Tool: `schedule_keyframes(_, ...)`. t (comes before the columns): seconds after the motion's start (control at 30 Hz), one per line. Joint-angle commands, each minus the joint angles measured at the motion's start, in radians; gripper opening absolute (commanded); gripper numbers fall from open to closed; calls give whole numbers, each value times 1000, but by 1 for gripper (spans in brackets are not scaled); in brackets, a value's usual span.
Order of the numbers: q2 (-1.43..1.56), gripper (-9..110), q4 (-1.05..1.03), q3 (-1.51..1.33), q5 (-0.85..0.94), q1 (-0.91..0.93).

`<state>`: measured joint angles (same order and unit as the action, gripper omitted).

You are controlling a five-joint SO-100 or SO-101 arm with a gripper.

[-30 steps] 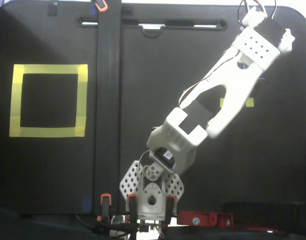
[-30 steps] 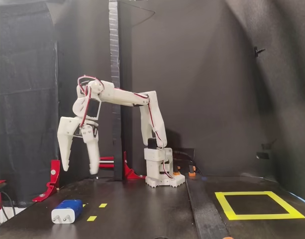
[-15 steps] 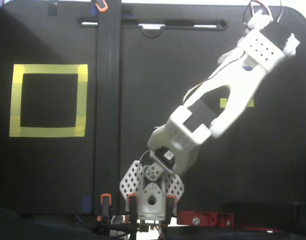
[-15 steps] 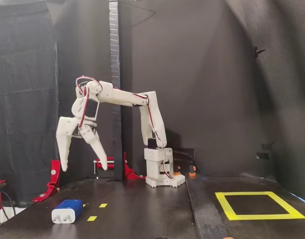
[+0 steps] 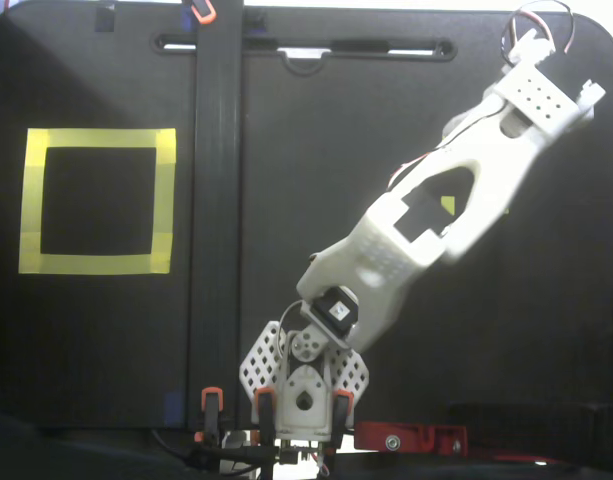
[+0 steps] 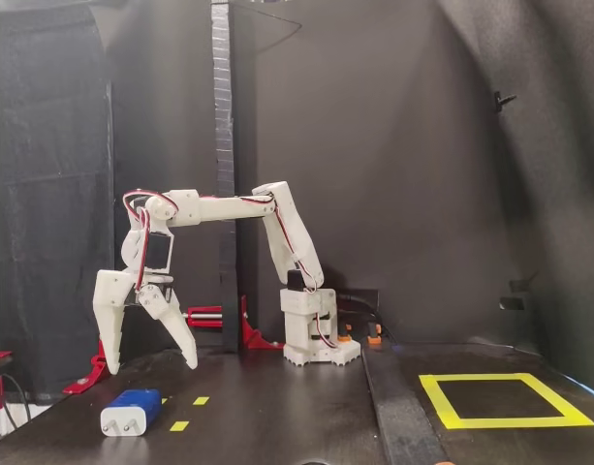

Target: Grasp the block and place it in the designated area.

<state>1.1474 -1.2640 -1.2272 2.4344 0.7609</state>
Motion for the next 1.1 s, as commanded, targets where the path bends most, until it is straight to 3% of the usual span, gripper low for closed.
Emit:
schedule_keyframes(0.0,-15,42,23,32,6,6)
schedule_keyframes(1.07,-186,40,156,35,31,-2)
